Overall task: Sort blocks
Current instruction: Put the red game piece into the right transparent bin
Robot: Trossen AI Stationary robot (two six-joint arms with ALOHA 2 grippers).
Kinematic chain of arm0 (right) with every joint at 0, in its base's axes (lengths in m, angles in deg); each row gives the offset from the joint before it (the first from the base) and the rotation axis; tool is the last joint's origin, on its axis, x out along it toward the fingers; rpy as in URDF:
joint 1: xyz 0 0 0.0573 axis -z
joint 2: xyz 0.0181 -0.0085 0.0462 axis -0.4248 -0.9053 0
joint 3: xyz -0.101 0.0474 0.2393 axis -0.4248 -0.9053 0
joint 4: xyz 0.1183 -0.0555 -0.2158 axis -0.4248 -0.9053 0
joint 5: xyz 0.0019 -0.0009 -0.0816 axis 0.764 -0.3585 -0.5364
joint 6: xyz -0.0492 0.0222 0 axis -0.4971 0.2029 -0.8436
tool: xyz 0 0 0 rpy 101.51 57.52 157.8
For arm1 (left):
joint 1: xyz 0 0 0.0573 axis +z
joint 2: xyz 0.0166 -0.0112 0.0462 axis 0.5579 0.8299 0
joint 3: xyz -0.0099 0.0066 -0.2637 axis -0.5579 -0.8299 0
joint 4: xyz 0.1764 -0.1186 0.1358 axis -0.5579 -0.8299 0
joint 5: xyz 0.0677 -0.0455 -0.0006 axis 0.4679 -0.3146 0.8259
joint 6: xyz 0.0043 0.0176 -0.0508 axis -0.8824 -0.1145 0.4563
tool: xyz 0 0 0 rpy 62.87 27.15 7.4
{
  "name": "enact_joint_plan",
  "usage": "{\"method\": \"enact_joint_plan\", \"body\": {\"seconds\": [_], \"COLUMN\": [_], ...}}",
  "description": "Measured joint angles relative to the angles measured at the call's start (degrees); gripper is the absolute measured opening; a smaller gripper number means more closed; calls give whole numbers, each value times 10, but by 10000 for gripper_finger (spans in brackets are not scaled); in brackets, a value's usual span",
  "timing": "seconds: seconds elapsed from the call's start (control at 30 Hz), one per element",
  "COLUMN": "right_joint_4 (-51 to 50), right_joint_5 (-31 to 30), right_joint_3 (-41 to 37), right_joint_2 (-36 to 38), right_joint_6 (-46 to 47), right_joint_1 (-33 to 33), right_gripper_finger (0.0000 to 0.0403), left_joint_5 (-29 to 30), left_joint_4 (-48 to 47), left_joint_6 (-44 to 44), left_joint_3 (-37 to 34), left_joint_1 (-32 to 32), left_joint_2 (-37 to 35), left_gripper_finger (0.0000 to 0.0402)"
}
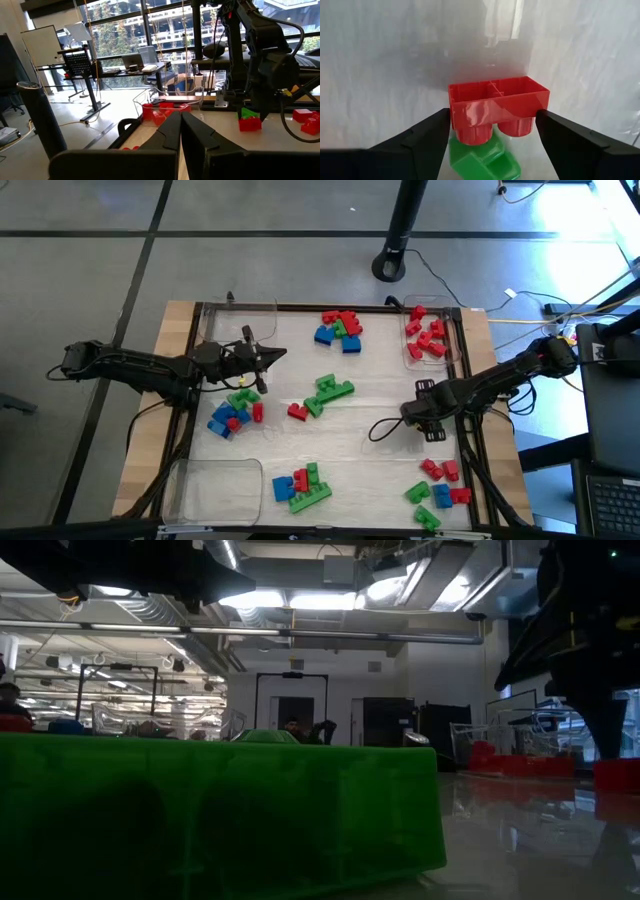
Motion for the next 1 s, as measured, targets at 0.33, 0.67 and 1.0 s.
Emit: {"method": "enact_joint_plan", "body": {"seconds": [0.33,0.67,1.0], "right_joint_4": [-8,-6,-32], "right_joint_5": [1,-21,-23], "right_joint_3": [17,27,28], "right_joint_2": [-1,-2,-1], "right_joint_6": [-5,-17,-17], "right_joint_1": [0,1,1], "right_gripper_finger": [298,302,395], "left_joint_5": [0,0,0], "left_joint_4": [0,0,0], "left_joint_6": [0,0,0], "left_joint_3": [0,0,0], "left_joint_1": [0,0,0], "left_joint_2": [0,0,0], "left_gripper_finger": [4,4,4]}}
